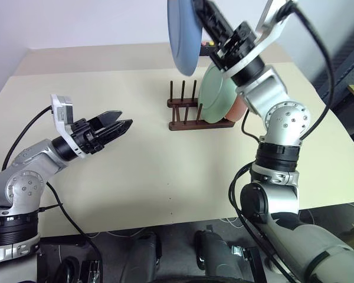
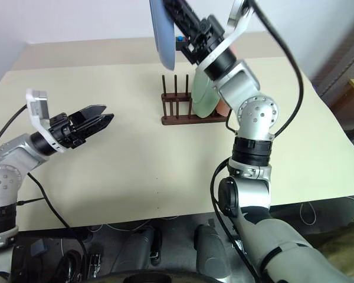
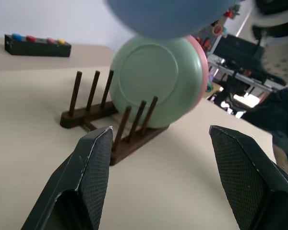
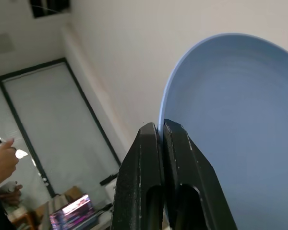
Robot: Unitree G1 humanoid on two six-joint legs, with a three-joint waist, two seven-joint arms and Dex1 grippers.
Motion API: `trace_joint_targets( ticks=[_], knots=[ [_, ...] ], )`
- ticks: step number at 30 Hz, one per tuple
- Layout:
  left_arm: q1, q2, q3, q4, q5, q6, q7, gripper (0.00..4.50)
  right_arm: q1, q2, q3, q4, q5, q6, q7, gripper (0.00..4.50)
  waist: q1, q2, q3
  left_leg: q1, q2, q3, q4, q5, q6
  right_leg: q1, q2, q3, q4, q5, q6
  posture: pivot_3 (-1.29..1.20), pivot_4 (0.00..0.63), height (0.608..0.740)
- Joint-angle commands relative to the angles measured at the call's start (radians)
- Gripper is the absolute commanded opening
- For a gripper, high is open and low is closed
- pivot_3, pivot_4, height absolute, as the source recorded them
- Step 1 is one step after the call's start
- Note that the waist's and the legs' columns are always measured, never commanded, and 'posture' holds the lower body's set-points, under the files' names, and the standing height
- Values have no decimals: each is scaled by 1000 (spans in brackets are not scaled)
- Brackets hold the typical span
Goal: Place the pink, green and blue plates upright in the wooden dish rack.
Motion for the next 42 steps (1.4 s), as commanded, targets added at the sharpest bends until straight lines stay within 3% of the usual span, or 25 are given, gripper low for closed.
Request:
trace_joint_targets(
  ticks=[1, 42],
  knots=[
    [9, 31, 42, -40, 17, -33, -28, 3265, -4, 6, -10, 24, 47, -2, 25, 0, 0, 0, 0, 0, 0, 0, 0, 0, 0, 0, 0, 0, 0, 0, 0, 0, 150, 740],
    [28, 26, 48, -78, 16, -19, -22, 3265, 151, -6, 35, 86, -45, -36, 20, 0, -1, 0, 0, 0, 0, 1, -2, 0, 0, -1, 1, 1, -1, 0, 0, 0, 150, 740]
  ],
)
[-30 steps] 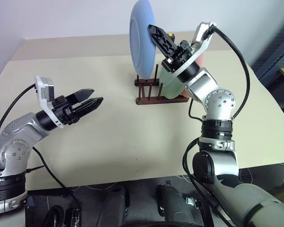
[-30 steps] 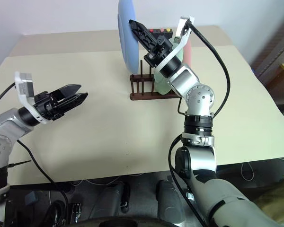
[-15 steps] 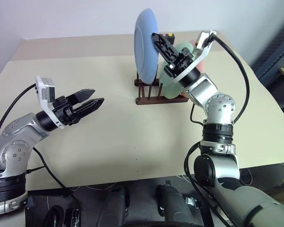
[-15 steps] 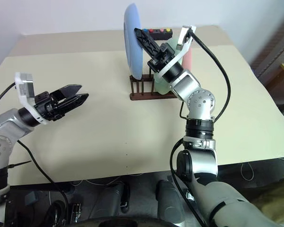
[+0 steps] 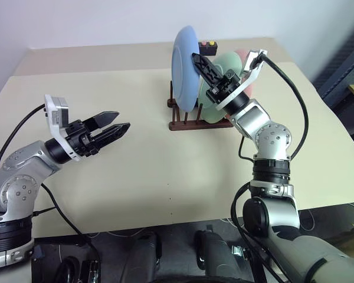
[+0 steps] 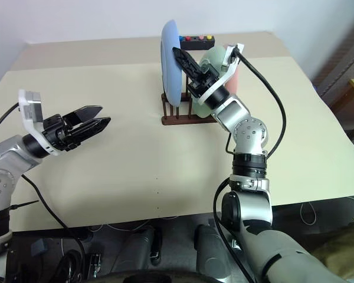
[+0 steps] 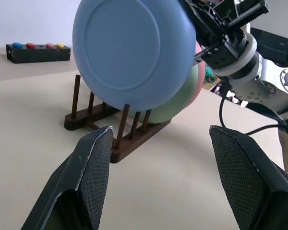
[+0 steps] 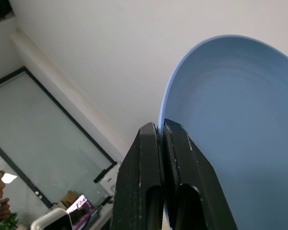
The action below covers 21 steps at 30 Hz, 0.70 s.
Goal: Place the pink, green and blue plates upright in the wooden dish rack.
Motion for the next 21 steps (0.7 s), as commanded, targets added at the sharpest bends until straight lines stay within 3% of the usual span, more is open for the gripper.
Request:
trace_joint_targets(
  ticks=[1, 11, 14, 21],
  knots=[
    [-7, 14, 27, -32, -12, 0, 5, 3265, -2, -5, 17, -14, -22, -16, 2, 0, 0, 0, 0, 0, 0, 0, 0, 0, 0, 0, 0, 0, 0, 0, 0, 0, 150, 740],
    [-11, 12, 23, -35, -16, 14, 10, 3265, 4, -8, 37, -10, -70, -26, 15, 0, 0, 0, 0, 0, 0, 0, 0, 0, 0, 0, 0, 0, 0, 0, 0, 0, 150, 740],
    [-15, 11, 20, -34, -14, 16, 10, 3304, 5, -6, 40, -7, -72, -23, 28, 930, 0, 0, 0, 0, 0, 0, 0, 0, 0, 0, 0, 0, 0, 0, 0, 0, 150, 740],
    [-29, 10, 13, -27, -12, 19, 9, 3304, 0, -8, 46, -22, -91, -32, 25, 4461, 0, 0, 0, 0, 0, 0, 0, 0, 0, 0, 0, 0, 0, 0, 0, 0, 150, 740]
  ],
)
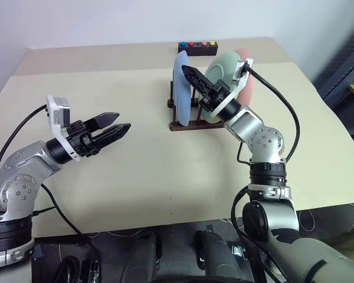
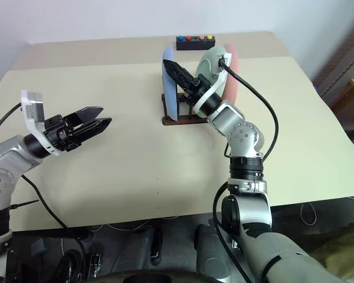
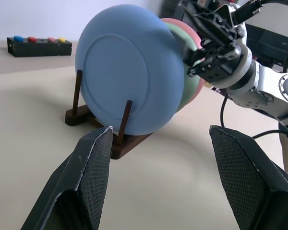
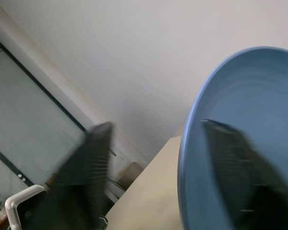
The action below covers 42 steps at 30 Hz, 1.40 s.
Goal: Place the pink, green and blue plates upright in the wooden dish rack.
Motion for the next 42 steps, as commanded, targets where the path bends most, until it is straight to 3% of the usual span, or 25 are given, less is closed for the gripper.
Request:
trace_joint_targets(
  ticks=[1, 16, 26, 34, 42],
  knots=[
    [-18, 9, 13, -24, -10, -3, -4, 3304, -14, -7, 4, -43, -2, -19, 7, 4461, 0, 0, 0, 0, 0, 0, 0, 0, 0, 0, 0, 0, 0, 0, 0, 0, 150, 740],
    [-67, 13, -10, 14, 3, -9, -31, 3304, -40, -39, -4, -138, -11, -50, -8, 4461, 1, 0, 0, 0, 0, 0, 0, 0, 0, 0, 0, 0, 0, 0, 0, 0, 150, 740],
    [-152, 20, -59, 101, 78, -61, -131, 3304, -19, -73, 16, -212, -129, -246, -2, 4461, 1, 0, 0, 0, 0, 1, -1, 0, 0, 0, 2, 0, 0, 0, 0, 0, 150, 740],
    [-354, 23, -142, 339, 175, -119, -280, 3304, 57, -82, 78, -336, -244, -363, -35, 4461, 1, 0, 0, 0, 0, 2, 0, 0, 0, 0, 2, 0, 0, 0, 0, 0, 150, 740],
    [-503, 27, -172, 608, 281, -221, -411, 3304, 106, -74, 170, -336, -399, -499, -41, 4461, 1, 0, 0, 0, 0, 2, 0, 0, 0, -1, 4, 1, 1, 0, 1, 0, 150, 740]
  ],
)
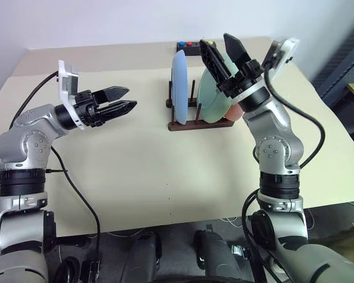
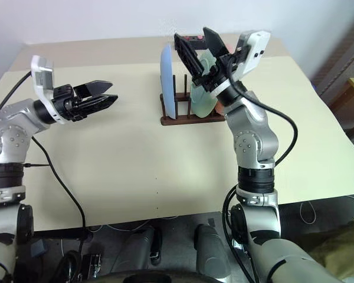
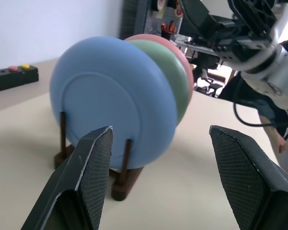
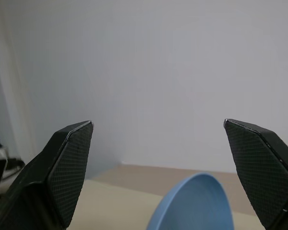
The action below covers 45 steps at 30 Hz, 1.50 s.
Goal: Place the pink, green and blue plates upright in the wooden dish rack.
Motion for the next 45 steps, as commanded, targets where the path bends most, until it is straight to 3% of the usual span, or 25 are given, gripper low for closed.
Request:
trace_joint_targets(
  ticks=[1, 17, 26, 31, 41, 45],
  knots=[
    [-73, 21, -4, 102, 52, -70, -64, 3304, -3, 6, 33, -32, -65, -82, -6, 4461, 0, 0, 0, 0, 0, 0, 0, 0, 0, 0, 0, 0, 0, 0, 0, 0, 150, 740],
    [-335, 6, -36, 521, 239, -251, -211, 3304, -4, 22, 62, 38, -234, -263, -89, 4461, 1, 0, 0, -1, 0, 0, 2, 0, 0, 0, 0, 0, 1, 0, 0, 0, 150, 740],
    [-400, -23, -29, 614, 290, -308, -229, 3304, 43, -9, 69, 37, -305, -284, -114, 4461, 1, 0, 0, -1, 0, 0, 3, 0, 0, 0, 1, 0, 1, 0, 0, 0, 150, 740],
    [-360, -40, -19, 541, 272, -289, -228, 3304, 83, -50, 56, -13, -273, -222, -89, 4461, 2, 0, 0, -2, 0, 0, 3, 0, 0, 0, 1, 0, 1, 0, 0, 0, 150, 740],
    [-126, -61, -3, 90, 161, -124, -166, 3304, 194, -174, -16, -262, -159, 27, -102, 4461, 3, 0, 0, -2, 1, -1, 5, 0, 0, 0, 0, 0, 2, 0, 0, 0, 150, 740],
    [-72, -72, 1, -8, 125, -78, -128, 3304, 272, -200, -40, -359, -103, 117, -109, 4461, 6, -1, 0, -2, 1, -1, 6, 0, 1, 0, 0, 0, 2, 0, 0, 0, 150, 740]
  ],
)
